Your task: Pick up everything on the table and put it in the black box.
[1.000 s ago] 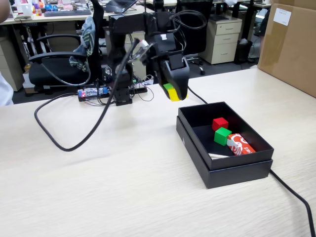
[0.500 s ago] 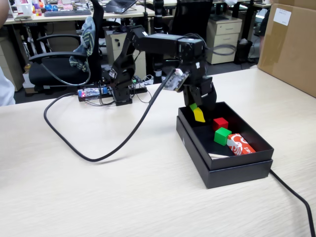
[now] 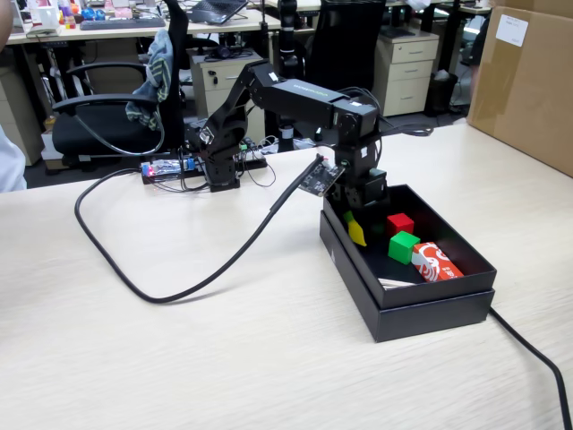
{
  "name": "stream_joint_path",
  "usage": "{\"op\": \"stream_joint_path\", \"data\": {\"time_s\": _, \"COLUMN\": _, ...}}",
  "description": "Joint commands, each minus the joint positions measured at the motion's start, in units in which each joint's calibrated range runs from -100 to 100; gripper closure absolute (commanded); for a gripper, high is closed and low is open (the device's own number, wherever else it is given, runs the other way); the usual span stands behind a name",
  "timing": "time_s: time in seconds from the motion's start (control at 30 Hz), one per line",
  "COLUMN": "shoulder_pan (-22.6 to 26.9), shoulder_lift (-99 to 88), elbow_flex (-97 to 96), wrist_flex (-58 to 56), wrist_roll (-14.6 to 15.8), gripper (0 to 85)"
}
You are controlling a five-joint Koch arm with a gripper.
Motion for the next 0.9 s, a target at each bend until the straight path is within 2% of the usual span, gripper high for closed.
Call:
{"op": "stream_joint_path", "data": {"time_s": 0.0, "shoulder_pan": 0.1, "shoulder_lift": -1.5, "elbow_flex": 1.1, "wrist_flex": -0.2, "wrist_roll": 0.0, "gripper": 72.3}}
{"op": "stream_joint_path", "data": {"time_s": 0.1, "shoulder_pan": 0.1, "shoulder_lift": -2.6, "elbow_flex": 0.3, "wrist_flex": -0.2, "wrist_roll": 0.0, "gripper": 70.1}}
{"op": "stream_joint_path", "data": {"time_s": 0.2, "shoulder_pan": 0.2, "shoulder_lift": -4.3, "elbow_flex": -0.5, "wrist_flex": -0.2, "wrist_roll": -0.1, "gripper": 50.8}}
{"op": "stream_joint_path", "data": {"time_s": 0.27, "shoulder_pan": 0.2, "shoulder_lift": -6.1, "elbow_flex": -0.8, "wrist_flex": -0.2, "wrist_roll": -0.1, "gripper": 43.9}}
{"op": "stream_joint_path", "data": {"time_s": 0.43, "shoulder_pan": 0.5, "shoulder_lift": -14.4, "elbow_flex": -2.2, "wrist_flex": -0.1, "wrist_roll": -0.1, "gripper": 39.8}}
{"op": "stream_joint_path", "data": {"time_s": 0.67, "shoulder_pan": -0.5, "shoulder_lift": -38.0, "elbow_flex": -5.1, "wrist_flex": -0.1, "wrist_roll": -0.2, "gripper": 39.9}}
{"op": "stream_joint_path", "data": {"time_s": 0.77, "shoulder_pan": -1.9, "shoulder_lift": -48.5, "elbow_flex": -9.9, "wrist_flex": 0.1, "wrist_roll": -0.8, "gripper": 39.8}}
{"op": "stream_joint_path", "data": {"time_s": 0.87, "shoulder_pan": -4.6, "shoulder_lift": -58.3, "elbow_flex": -16.5, "wrist_flex": 1.1, "wrist_roll": -2.7, "gripper": 38.0}}
